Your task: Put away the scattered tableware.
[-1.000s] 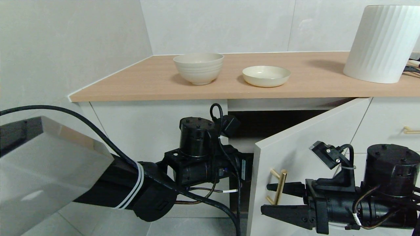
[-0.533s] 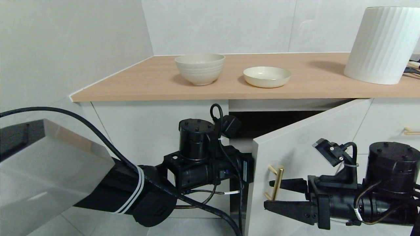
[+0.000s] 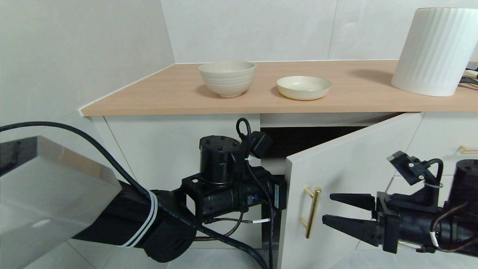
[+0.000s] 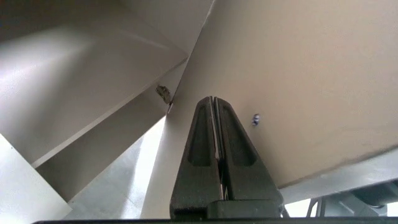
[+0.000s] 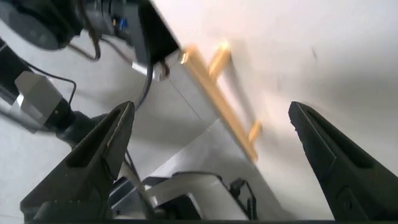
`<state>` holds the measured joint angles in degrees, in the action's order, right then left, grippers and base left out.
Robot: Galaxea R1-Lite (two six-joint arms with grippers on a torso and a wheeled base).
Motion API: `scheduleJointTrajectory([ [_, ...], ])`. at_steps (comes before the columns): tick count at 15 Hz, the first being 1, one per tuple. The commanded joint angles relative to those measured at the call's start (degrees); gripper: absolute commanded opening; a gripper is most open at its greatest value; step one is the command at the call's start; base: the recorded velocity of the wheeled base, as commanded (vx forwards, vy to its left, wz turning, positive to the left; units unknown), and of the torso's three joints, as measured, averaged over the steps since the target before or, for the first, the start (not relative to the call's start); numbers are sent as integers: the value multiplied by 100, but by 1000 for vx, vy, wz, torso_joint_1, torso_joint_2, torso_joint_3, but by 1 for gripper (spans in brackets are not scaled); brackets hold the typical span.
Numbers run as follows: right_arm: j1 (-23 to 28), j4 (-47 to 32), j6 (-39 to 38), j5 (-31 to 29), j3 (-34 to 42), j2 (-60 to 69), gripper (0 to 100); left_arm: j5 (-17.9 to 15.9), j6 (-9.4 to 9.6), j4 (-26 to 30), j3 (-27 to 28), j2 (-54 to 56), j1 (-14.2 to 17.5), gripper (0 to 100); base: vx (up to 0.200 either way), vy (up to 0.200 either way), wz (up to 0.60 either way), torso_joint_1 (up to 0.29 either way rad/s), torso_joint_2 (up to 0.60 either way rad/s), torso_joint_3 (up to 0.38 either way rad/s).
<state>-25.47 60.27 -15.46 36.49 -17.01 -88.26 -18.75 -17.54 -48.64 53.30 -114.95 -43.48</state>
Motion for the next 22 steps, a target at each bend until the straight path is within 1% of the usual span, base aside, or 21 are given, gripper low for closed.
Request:
scheduleJointTrajectory([
  [1, 59, -604, 8, -115, 505, 1153, 100, -6, -4, -5, -12, 78, -2, 0, 0, 0, 0, 0, 0, 0],
  [2, 59, -859, 16, -177, 558, 1373, 100, -6, -12, -5, -12, 69, -2, 0, 0, 0, 0, 0, 0, 0],
  [3, 59, -1342, 25, -212, 628, 1777, 100, -6, -4, -5, -12, 69, -2, 0, 0, 0, 0, 0, 0, 0],
  [4, 59, -1342, 25, -212, 628, 1777, 100, -6, -4, -5, -12, 69, -2, 0, 0, 0, 0, 0, 0, 0],
  [5, 59, -2564, 69, -476, 655, 2595, 100, -6, -12, -5, -12, 69, -2, 0, 0, 0, 0, 0, 0, 0],
  [6, 59, -2933, 148, -616, 655, 2841, 100, -6, -12, -5, -12, 60, -2, 0, 0, 0, 0, 0, 0, 0],
  [7, 59, -3135, 157, -634, 646, 3025, 100, -6, -12, -5, -12, 51, -2, 0, 0, 0, 0, 0, 0, 0],
  [9, 59, -3171, 157, -634, 637, 3016, 100, -6, -12, -5, -12, 25, -2, 0, 0, 0, 0, 0, 0, 0],
  [15, 33, -3162, 166, -634, 637, 2920, 100, -15, -21, -5, 84, -151, -64, 0, -200, 0, 0, 3, 1, 6],
  [19, 15, -3162, 166, -634, 628, 2946, 100, -15, -21, 21, 295, -336, -64, 0, 0, 0, 0, 0, 0, 0],
  [21, 15, -3162, 166, -625, 620, 3060, 100, -15, -21, 74, 497, -415, -134, 0, 0, 0, 0, 0, 0, 0],
  [22, 15, -3162, 175, -625, 611, 3122, 100, -15, -21, 197, 647, -441, -178, 0, 0, 0, 0, 0, 0, 0],
])
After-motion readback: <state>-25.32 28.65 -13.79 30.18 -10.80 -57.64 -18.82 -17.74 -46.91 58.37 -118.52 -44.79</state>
